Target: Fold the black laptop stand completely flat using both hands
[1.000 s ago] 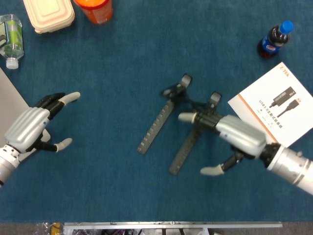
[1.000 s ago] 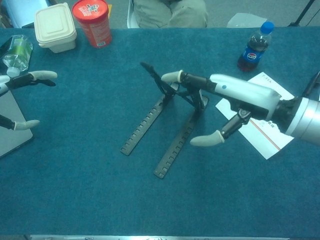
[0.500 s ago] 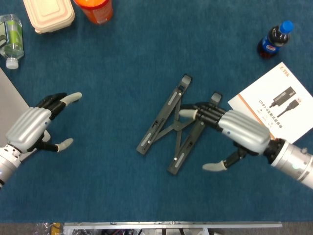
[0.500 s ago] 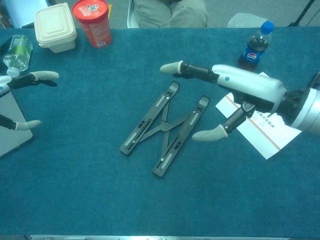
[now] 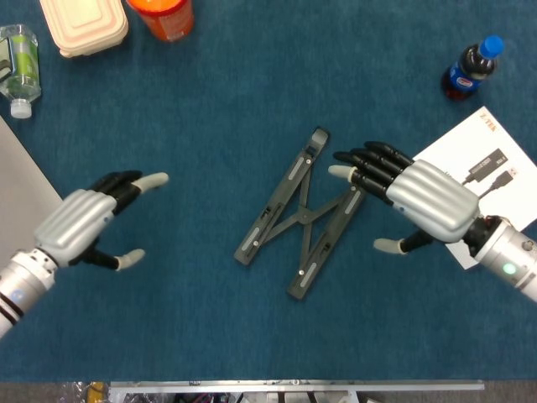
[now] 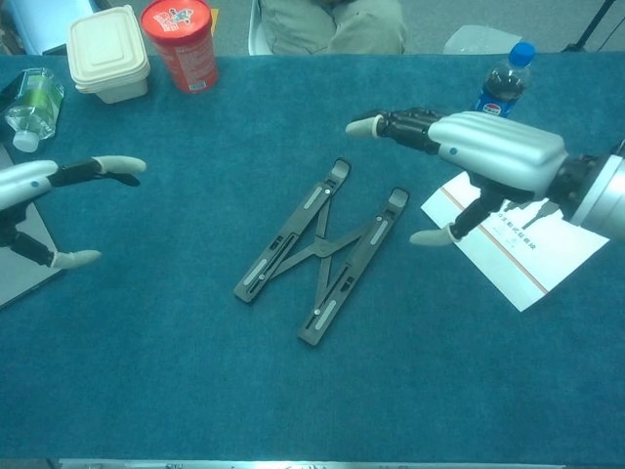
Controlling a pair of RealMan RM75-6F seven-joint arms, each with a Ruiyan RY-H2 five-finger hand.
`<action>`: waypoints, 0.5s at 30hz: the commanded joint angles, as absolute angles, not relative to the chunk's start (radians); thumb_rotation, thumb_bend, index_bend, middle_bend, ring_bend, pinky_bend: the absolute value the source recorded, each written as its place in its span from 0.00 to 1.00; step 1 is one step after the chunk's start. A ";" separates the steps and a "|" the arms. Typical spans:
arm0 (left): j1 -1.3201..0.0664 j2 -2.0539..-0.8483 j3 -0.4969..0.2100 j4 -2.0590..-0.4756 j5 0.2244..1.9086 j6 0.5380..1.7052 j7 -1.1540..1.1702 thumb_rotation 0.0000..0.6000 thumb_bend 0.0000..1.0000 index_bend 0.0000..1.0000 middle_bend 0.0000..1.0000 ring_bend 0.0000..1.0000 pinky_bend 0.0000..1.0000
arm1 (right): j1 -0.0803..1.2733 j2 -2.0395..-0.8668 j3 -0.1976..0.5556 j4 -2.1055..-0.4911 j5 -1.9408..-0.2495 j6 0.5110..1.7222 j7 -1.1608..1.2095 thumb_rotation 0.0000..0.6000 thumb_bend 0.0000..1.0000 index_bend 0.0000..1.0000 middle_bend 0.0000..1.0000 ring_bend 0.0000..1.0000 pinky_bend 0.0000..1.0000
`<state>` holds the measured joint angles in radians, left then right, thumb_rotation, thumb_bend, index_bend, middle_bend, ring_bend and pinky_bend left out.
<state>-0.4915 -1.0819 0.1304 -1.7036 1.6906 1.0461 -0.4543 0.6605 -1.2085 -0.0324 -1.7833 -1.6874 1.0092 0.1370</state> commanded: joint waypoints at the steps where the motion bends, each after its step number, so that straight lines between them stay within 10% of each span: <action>1: -0.520 -1.085 0.133 -1.722 1.707 1.015 -0.465 1.00 0.27 0.07 0.15 0.06 0.07 | 0.659 -1.229 -0.018 -1.764 -1.673 1.000 0.055 1.00 0.13 0.00 0.02 0.00 0.00; 15: -0.542 -1.074 0.142 -1.757 1.704 0.994 -0.380 1.00 0.27 0.07 0.15 0.06 0.07 | 0.659 -1.340 -0.021 -1.667 -1.638 0.951 -0.184 1.00 0.05 0.00 0.00 0.00 0.00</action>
